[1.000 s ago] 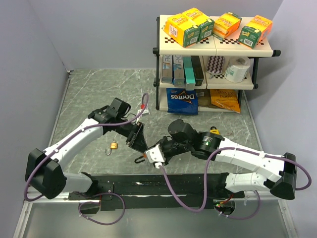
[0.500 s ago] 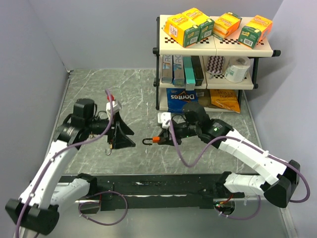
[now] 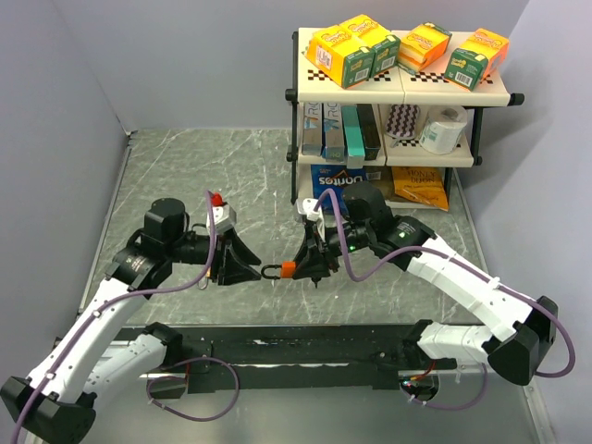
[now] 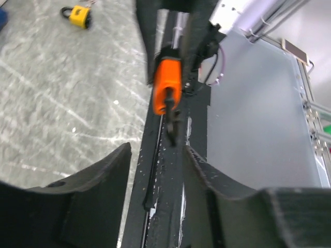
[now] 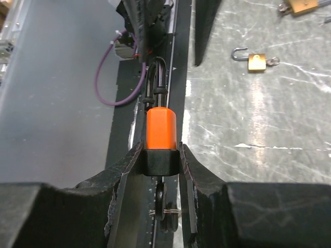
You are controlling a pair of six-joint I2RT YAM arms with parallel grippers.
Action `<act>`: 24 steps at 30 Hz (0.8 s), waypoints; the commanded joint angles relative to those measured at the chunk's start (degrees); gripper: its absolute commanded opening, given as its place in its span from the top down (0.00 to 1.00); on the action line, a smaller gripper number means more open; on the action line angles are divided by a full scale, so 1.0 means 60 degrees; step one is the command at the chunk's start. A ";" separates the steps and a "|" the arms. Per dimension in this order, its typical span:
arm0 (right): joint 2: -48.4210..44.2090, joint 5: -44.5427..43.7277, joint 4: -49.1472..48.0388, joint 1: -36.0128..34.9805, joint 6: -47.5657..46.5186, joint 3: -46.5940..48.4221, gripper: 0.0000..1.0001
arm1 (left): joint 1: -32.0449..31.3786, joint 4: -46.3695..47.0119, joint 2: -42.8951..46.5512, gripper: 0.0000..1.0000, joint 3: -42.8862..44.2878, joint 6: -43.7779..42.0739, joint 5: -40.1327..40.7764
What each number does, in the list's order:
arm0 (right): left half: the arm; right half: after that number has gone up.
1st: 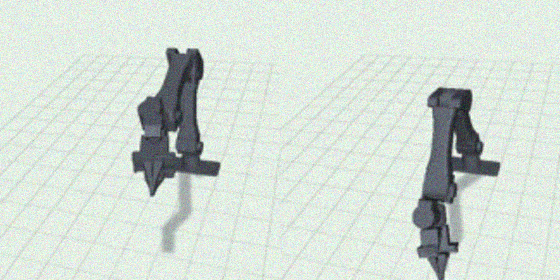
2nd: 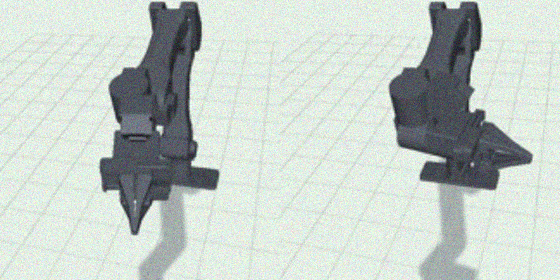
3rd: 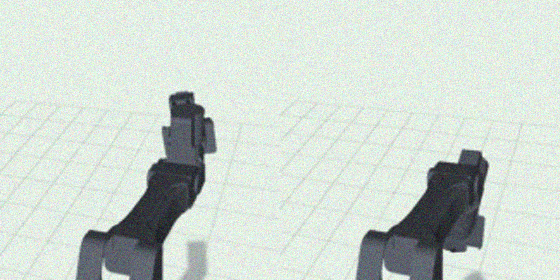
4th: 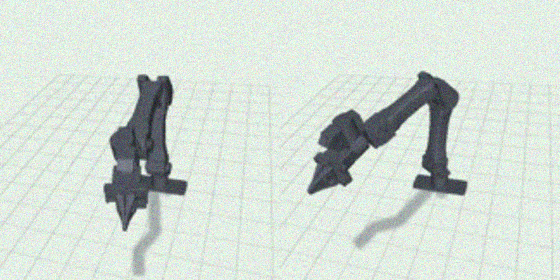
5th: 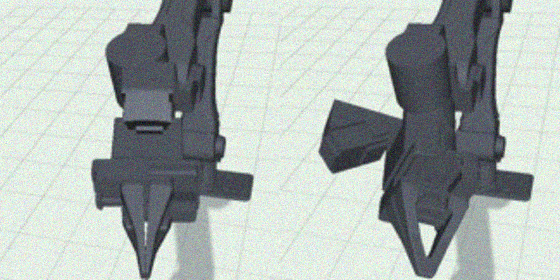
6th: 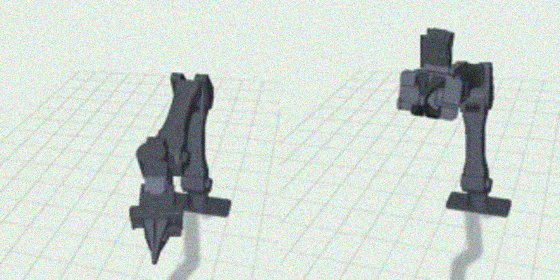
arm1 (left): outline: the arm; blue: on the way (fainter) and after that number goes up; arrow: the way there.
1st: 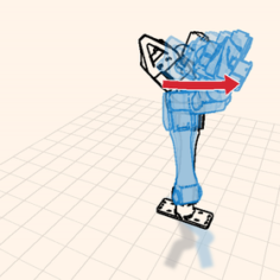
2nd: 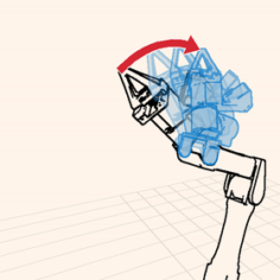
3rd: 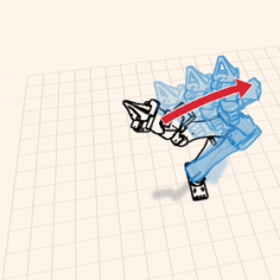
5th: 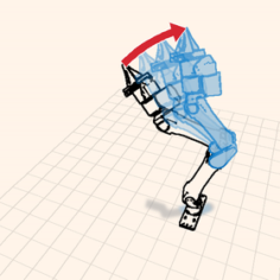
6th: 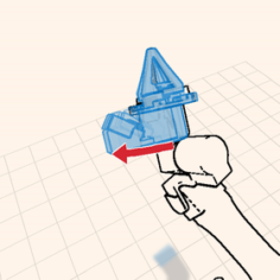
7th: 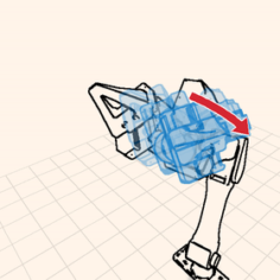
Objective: Lock with the key
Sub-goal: Pick up the lock from the center of the board, then lock the lock.
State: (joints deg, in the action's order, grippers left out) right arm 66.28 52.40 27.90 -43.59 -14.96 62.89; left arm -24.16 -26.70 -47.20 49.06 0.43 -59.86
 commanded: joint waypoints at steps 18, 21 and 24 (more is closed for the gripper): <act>0.0013 0.0846 -0.0563 0.0058 0.0428 0.0577 1.00 | -0.1392 0.0992 -0.0161 0.97 0.0159 0.0397 0.0454; 0.0028 0.0934 -0.0636 0.0044 0.0545 0.0577 1.00 | -0.1553 0.1183 -0.0146 0.99 0.0100 0.0573 0.0630; 0.0071 0.1037 -0.0856 0.0044 0.0764 0.0563 1.00 | -0.1715 0.1432 -0.0161 0.99 0.0042 0.0895 0.0879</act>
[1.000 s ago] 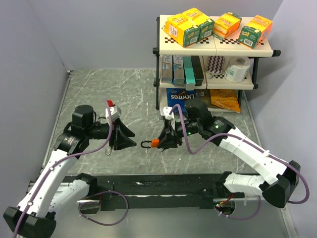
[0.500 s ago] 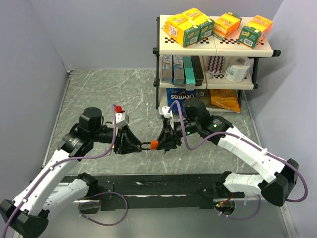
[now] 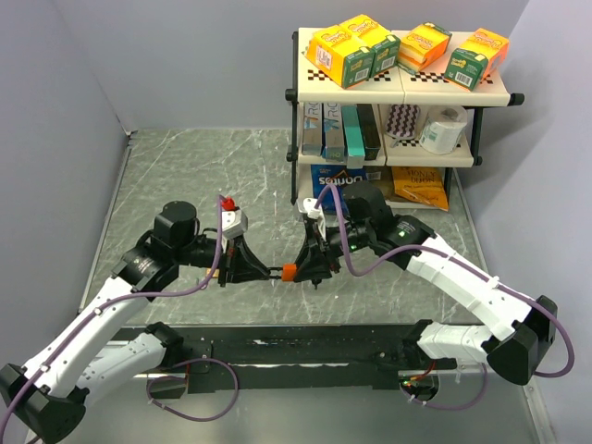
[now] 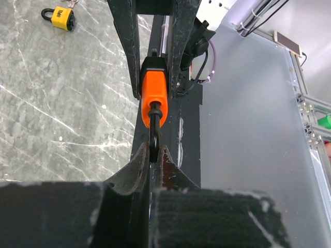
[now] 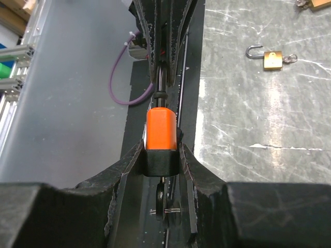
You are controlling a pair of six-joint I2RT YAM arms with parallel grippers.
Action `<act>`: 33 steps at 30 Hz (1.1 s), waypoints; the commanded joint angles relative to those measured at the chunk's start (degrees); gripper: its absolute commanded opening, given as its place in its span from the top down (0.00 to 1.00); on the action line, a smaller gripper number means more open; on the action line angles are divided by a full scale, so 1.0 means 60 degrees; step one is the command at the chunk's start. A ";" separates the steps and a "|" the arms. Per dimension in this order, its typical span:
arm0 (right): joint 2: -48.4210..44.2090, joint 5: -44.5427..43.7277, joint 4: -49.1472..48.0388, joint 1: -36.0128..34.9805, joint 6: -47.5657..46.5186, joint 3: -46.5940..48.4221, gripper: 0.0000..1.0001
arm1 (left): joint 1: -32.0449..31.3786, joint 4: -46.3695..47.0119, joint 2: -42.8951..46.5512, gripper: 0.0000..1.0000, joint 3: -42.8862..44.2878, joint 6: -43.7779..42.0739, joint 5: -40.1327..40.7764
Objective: Lock with the key
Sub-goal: Lock the lock.
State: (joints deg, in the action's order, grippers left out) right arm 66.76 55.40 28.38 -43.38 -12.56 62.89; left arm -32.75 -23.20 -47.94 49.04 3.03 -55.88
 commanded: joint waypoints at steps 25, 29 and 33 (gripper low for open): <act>0.1235 0.0596 -0.2577 -0.0841 0.1302 0.1646 1.00 | -0.1074 0.4818 -0.0740 0.99 -0.1434 0.3816 0.0494; 0.1368 0.0596 -0.2197 -0.0974 0.0951 0.1852 1.00 | -0.1060 0.4281 -0.0726 0.99 -0.1288 0.3423 0.0567; 0.1149 0.0523 -0.1640 -0.0828 0.0395 0.1648 1.00 | -0.1060 0.2848 -0.0506 0.99 -0.0995 0.2298 0.0670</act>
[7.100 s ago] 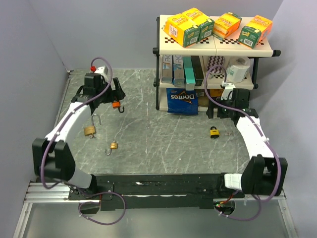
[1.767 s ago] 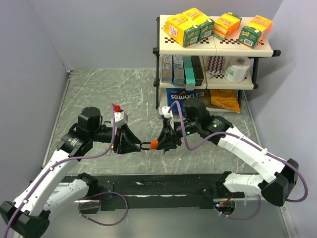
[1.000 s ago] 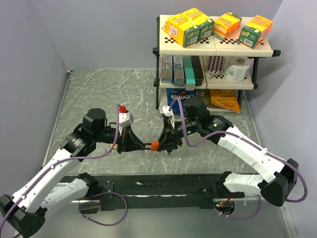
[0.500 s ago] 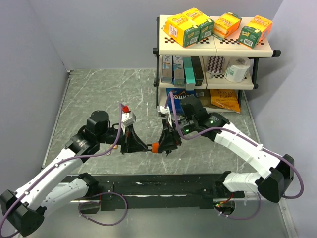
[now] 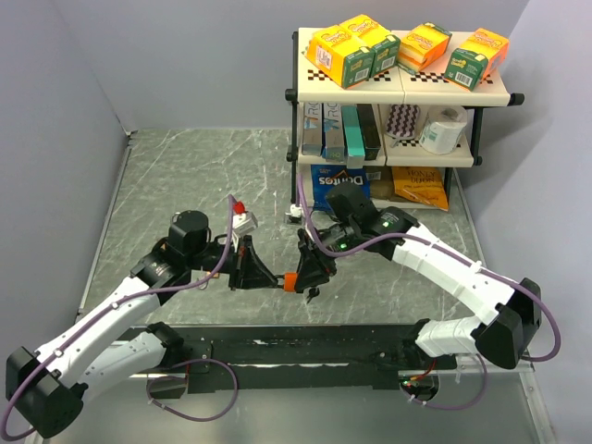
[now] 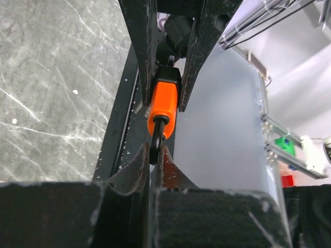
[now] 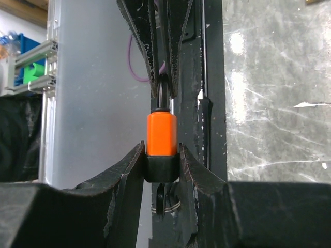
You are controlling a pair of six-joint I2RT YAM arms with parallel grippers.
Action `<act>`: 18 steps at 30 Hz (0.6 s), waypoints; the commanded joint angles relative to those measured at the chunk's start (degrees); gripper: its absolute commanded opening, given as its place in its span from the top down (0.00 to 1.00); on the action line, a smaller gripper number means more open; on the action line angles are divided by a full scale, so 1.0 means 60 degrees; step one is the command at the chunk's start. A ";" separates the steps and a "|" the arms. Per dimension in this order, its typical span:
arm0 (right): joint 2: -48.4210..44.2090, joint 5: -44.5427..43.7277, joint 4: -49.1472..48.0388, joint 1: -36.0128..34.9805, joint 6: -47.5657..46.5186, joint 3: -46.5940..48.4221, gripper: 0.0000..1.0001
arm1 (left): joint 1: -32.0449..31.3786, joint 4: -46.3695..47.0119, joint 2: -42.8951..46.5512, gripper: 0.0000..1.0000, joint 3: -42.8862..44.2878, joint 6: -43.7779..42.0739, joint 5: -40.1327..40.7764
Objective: Lock with the key
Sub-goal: Lock the lock.
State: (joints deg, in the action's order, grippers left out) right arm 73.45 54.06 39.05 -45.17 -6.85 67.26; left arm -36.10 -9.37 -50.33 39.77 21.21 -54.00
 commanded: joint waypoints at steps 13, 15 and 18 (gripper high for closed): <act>-0.1138 0.0555 -0.1381 0.0292 -0.2154 0.0098 1.00 | 0.0025 -0.1750 0.0492 0.58 0.1150 -0.2188 0.0621; -0.1153 0.0570 -0.1366 0.0291 -0.2139 0.0083 1.00 | 0.0025 -0.1677 0.0434 0.55 0.1223 -0.2158 0.0592; -0.1138 0.0584 -0.1410 0.0292 -0.2096 0.0098 1.00 | 0.0025 -0.1472 0.0375 0.52 0.1326 -0.2188 0.0533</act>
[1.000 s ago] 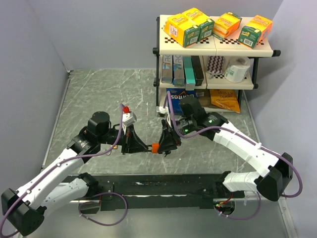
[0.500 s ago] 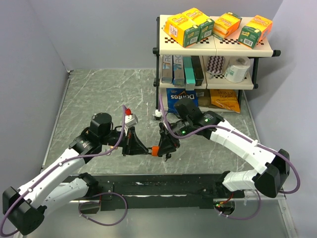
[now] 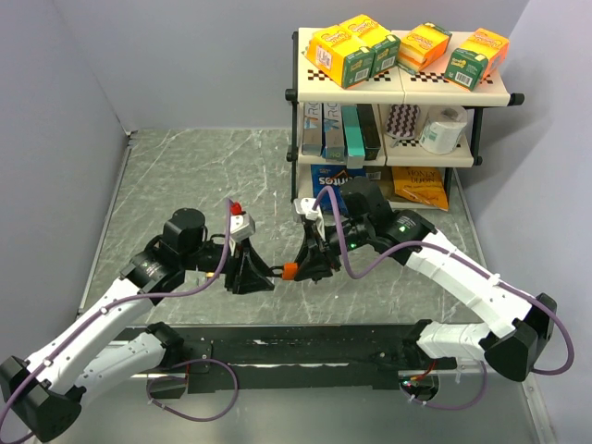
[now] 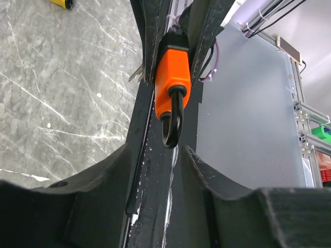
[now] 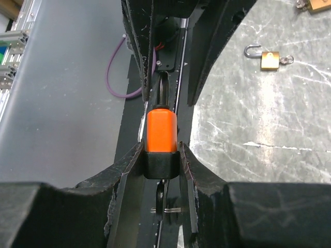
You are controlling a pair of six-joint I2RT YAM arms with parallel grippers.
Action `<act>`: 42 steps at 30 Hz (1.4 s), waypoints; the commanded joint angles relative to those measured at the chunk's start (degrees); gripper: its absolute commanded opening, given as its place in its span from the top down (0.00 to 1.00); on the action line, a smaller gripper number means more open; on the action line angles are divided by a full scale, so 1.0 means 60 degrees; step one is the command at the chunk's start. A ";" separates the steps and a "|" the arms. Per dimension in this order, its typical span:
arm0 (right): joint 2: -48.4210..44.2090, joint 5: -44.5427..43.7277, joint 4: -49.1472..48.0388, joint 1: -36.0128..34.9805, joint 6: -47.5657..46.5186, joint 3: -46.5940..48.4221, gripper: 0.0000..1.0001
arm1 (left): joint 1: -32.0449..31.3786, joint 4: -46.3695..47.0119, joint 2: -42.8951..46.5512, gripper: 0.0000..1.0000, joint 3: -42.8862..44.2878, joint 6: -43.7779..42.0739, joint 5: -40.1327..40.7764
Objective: Lock with the key
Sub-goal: Lock the lock.
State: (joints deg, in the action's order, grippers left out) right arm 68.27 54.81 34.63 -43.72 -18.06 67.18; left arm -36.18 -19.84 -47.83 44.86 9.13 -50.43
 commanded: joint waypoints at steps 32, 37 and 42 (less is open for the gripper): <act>-0.0260 0.0724 -0.1201 -0.0037 0.0476 -0.0049 1.00 | -0.0224 0.1035 -0.0494 0.93 0.0858 0.0310 0.0130; -0.0114 0.0753 -0.0852 0.0036 0.0550 0.0156 0.67 | -0.0137 0.0816 -0.0407 0.99 0.0858 0.0574 0.0218; -0.0158 0.0635 0.0115 0.0795 0.0023 0.0390 0.29 | 0.0186 0.1151 0.0075 0.99 0.0420 0.1041 -0.0339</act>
State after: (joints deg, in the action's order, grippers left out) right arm 68.36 56.34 33.10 -42.46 -15.51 66.65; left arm -36.25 -15.92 -50.06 48.21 11.86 -50.52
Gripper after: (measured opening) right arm 0.704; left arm 0.051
